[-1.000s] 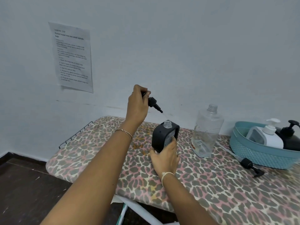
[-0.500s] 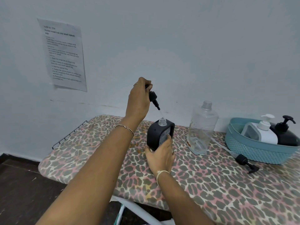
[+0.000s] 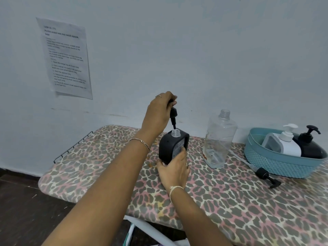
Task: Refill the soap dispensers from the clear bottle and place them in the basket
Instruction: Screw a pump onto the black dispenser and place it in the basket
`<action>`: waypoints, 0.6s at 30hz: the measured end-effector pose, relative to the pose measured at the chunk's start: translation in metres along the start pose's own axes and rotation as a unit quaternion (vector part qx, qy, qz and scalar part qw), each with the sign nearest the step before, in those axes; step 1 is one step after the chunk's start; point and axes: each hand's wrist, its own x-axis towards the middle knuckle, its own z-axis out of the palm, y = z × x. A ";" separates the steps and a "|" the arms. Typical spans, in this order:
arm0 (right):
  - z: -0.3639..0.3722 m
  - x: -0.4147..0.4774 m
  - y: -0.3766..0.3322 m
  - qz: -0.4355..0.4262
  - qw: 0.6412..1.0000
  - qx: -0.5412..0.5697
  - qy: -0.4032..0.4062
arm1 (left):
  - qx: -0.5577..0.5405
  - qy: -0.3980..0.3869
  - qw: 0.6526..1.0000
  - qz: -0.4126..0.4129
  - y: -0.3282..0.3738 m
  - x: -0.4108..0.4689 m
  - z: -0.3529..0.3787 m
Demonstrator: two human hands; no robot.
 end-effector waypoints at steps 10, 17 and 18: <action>-0.001 0.000 0.000 0.002 1.000 0.004 -0.002 | -0.014 -0.059 0.998 -0.011 -0.001 -0.009 0.015; 0.000 0.000 0.001 0.000 1.000 0.008 0.002 | -0.046 -0.098 0.988 -0.113 -0.008 -0.025 0.022; 0.000 0.000 0.001 0.000 1.000 0.009 0.003 | -0.054 -0.094 0.986 -0.122 -0.009 -0.029 0.024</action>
